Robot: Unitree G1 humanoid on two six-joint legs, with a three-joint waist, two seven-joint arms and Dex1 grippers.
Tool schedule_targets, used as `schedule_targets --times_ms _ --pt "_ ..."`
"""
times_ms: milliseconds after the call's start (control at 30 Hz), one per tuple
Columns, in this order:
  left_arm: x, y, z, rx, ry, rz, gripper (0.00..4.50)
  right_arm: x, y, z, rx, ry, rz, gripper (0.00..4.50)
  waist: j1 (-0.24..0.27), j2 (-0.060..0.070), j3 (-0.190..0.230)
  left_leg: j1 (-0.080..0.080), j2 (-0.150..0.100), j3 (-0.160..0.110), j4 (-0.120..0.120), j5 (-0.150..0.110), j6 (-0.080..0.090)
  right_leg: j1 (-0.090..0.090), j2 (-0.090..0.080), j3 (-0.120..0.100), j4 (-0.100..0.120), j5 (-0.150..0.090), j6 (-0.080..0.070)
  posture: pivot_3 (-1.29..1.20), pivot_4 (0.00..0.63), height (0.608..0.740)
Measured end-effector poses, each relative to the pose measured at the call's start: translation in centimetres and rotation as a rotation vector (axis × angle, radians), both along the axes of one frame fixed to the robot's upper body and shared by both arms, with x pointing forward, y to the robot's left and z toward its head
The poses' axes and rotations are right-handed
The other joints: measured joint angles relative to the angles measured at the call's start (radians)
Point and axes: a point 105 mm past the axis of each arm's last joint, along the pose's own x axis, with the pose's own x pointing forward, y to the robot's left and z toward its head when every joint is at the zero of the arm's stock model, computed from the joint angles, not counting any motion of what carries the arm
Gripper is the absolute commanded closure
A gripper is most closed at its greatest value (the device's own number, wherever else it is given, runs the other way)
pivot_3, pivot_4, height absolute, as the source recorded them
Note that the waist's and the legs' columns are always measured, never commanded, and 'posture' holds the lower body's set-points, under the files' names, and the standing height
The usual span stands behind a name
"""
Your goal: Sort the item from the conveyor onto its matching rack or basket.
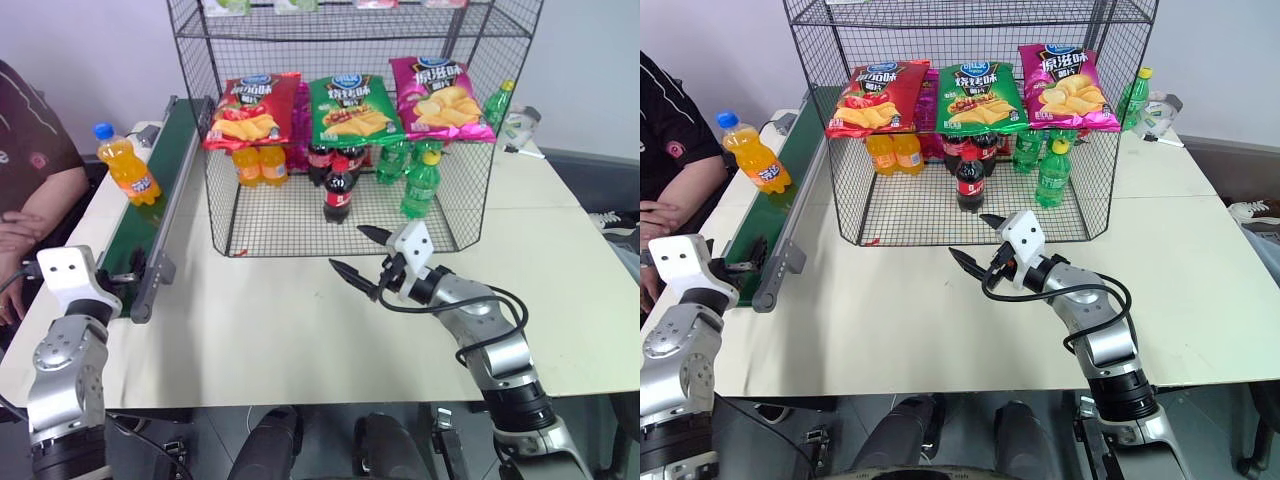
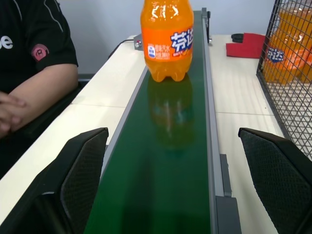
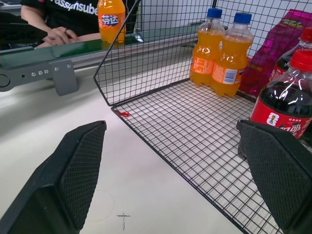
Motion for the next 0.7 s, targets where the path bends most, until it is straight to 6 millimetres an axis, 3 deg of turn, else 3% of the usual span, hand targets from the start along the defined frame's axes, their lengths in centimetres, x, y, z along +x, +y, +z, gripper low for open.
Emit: schedule_targets --times_ms 333,700 --pt "0.5 0.0 1.2 0.013 -0.041 0.003 0.03 0.0 0.0 0.0 -0.001 0.000 0.000 0.00 0.000 0.000 0.000 0.000 0.000 0.000 0.000 0.000 0.000 0.000 0.000 0.000 0.000 0.000 0.000 0.00 0.150 0.740" --pt "0.5 0.0 1.2 0.013 -0.041 0.004 0.03 0.0 0.0 0.0 -0.002 -0.001 0.000 0.00 0.000 0.000 0.000 0.000 0.000 0.000 0.000 0.000 0.000 0.000 0.000 0.000 0.000 0.000 0.001 0.00 0.150 0.740"
